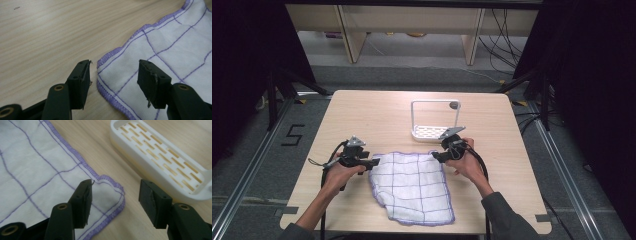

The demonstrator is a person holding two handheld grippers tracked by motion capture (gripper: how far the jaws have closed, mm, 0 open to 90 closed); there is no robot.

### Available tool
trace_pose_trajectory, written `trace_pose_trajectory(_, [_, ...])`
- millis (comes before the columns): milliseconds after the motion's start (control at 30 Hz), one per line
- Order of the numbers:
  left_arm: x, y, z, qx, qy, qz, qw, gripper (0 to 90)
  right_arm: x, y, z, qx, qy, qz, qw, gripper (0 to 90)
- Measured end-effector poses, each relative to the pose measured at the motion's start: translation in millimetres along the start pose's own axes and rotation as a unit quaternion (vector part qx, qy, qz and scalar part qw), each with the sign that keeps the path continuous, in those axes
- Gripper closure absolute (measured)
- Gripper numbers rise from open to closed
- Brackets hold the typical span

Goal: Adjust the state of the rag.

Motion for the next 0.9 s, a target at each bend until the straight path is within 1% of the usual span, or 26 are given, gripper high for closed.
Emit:
trace_pose_trajectory(67, [0.6, 0.2, 2.5, 0.004, 0.008, 0.008, 0.9999, 45.4, 1.3, 0.8, 6.6, -0.005, 0.019, 0.007, 0.9998, 45.1])
trace_pose_trajectory(100, [0.3, -0.1, 4.2, 0.002, 0.006, 0.006, 1.0000, 46.5, 1.4, 1.1, 14.2, -0.005, 0.017, -0.002, 0.9999, 45.8])
trace_pose_trajectory(133, [0.9, -0.1, 5.4, 0.007, 0.012, 0.010, 0.9998, 47.0, 3.1, 1.2, 15.9, -0.008, 0.029, -0.004, 0.9995, 46.4])
trace_pose_trajectory(167, [0.3, -0.7, 7.5, 0.001, 0.003, 0.010, 0.9999, 49.5, 5.3, 1.4, 21.9, 0.001, 0.032, -0.002, 0.9995, 47.9])
trace_pose_trajectory(200, [1.6, -1.0, 9.0, 0.003, 0.012, 0.017, 0.9998, 51.4, 6.6, 1.6, 22.2, -0.007, 0.041, -0.007, 0.9991, 49.9])
trace_pose_trajectory(233, [2.1, -1.2, 10.0, 0.007, 0.014, 0.021, 0.9996, 54.1, 7.2, 2.2, 24.3, -0.014, 0.030, -0.005, 0.9994, 55.5])
trace_pose_trajectory(267, [2.3, 0.1, 11.7, 0.002, 0.013, 0.028, 0.9995, 58.1, 8.3, 3.2, 22.5, -0.019, 0.034, 0.002, 0.9992, 61.0])
trace_pose_trajectory(300, [2.0, 0.4, 12.7, 0.005, 0.009, 0.024, 0.9997, 63.5, 7.7, 4.4, 24.1, -0.028, 0.024, 0.000, 0.9993, 68.5])
trace_pose_trajectory(333, [1.4, 1.1, 12.7, 0.008, 0.006, 0.020, 0.9998, 68.8, 8.7, 6.4, 22.1, -0.043, 0.028, -0.003, 0.9987, 73.2])
trace_pose_trajectory(367, [1.4, 2.8, 10.9, 0.008, 0.009, 0.026, 0.9996, 74.1, 10.0, 6.9, 20.3, -0.037, 0.032, 0.010, 0.9987, 78.2])
trace_pose_trajectory(400, [1.4, 2.8, 10.9, 0.008, 0.009, 0.026, 0.9996, 81.2, 10.0, 6.9, 20.3, -0.037, 0.032, 0.010, 0.9987, 78.2])
trace_pose_trajectory(433, [0.6, 3.9, 10.9, 0.003, 0.001, 0.027, 0.9996, 81.2, 9.7, 6.7, 20.6, -0.029, 0.030, 0.012, 0.9991, 82.0])
trace_pose_trajectory(467, [-0.6, 4.3, 10.8, 0.004, -0.005, 0.025, 0.9997, 83.0, 8.3, 6.5, 19.7, -0.032, 0.022, 0.004, 0.9992, 82.7])
trace_pose_trajectory(500, [-1.1, 5.2, 9.6, 0.004, -0.007, 0.029, 0.9996, 84.0, 8.5, 7.9, 15.3, -0.038, 0.027, 0.011, 0.9988, 83.0])
trace_pose_trajectory(533, [-2.4, 5.5, 9.0, 0.006, -0.015, 0.024, 0.9996, 84.6, 6.0, 6.3, 14.6, -0.035, 0.014, 0.002, 0.9993, 83.2])
trace_pose_trajectory(567, [-3.2, 6.4, 6.9, 0.005, -0.017, 0.023, 0.9996, 85.0, 4.3, 6.0, 11.6, -0.035, 0.009, 0.001, 0.9993, 83.3])
trace_pose_trajectory(600, [-5.2, 6.0, 4.9, 0.005, -0.022, 0.017, 0.9996, 85.4, 2.4, 6.2, 6.7, -0.039, 0.004, -0.002, 0.9992, 83.4])
trace_pose_trajectory(633, [-8.1, 6.0, 1.9, 0.004, -0.030, 0.017, 0.9994, 85.6, 0.3, 6.2, 2.4, -0.036, -0.002, 0.002, 0.9993, 83.6])
trace_pose_trajectory(667, [-11.8, 5.4, -1.5, 0.004, -0.039, 0.017, 0.9991, 85.7, -2.4, 5.2, -1.6, -0.039, -0.013, -0.009, 0.9991, 83.7])
trace_pose_trajectory(700, [-15.8, 4.2, -5.6, 0.007, -0.046, 0.017, 0.9988, 85.9, -4.1, 5.6, -6.9, -0.041, -0.018, -0.009, 0.9990, 83.7])
trace_pose_trajectory(733, [-19.6, 2.8, -9.5, 0.010, -0.054, 0.021, 0.9983, 85.9, -5.2, 6.0, -12.7, -0.042, -0.017, -0.008, 0.9989, 83.8])
trace_pose_trajectory(767, [-23.2, 1.3, -13.1, 0.009, -0.061, 0.024, 0.9978, 85.9, -6.0, 5.2, -18.6, -0.035, -0.017, -0.006, 0.9992, 83.8])
trace_pose_trajectory(800, [-26.5, -0.1, -17.0, 0.010, -0.062, 0.028, 0.9977, 85.9, -8.2, 6.1, -23.4, -0.039, -0.025, -0.007, 0.9989, 83.8])
trace_pose_trajectory(833, [-29.9, -0.7, -20.8, 0.009, -0.069, 0.030, 0.9972, 85.9, -9.0, 6.8, -29.9, -0.041, -0.021, -0.004, 0.9989, 83.8])
trace_pose_trajectory(867, [-33.3, -2.4, -23.8, 0.015, -0.076, 0.029, 0.9965, 85.9, -11.2, 5.1, -33.5, -0.038, -0.031, -0.016, 0.9987, 83.8])
trace_pose_trajectory(900, [-35.8, -3.7, -27.2, 0.018, -0.079, 0.031, 0.9962, 85.9, -11.8, 6.1, -38.5, -0.034, -0.032, -0.004, 0.9989, 83.8])
Point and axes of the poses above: each handheld gripper's, and its own axes: z roughly forward along the jaws, x roughly out of its underside, y roughly to its left, the point moved 8 cm from there along z, roughly forward along the jaws, and after that the axes turned 1 degree about z, right-handed, at the moved point
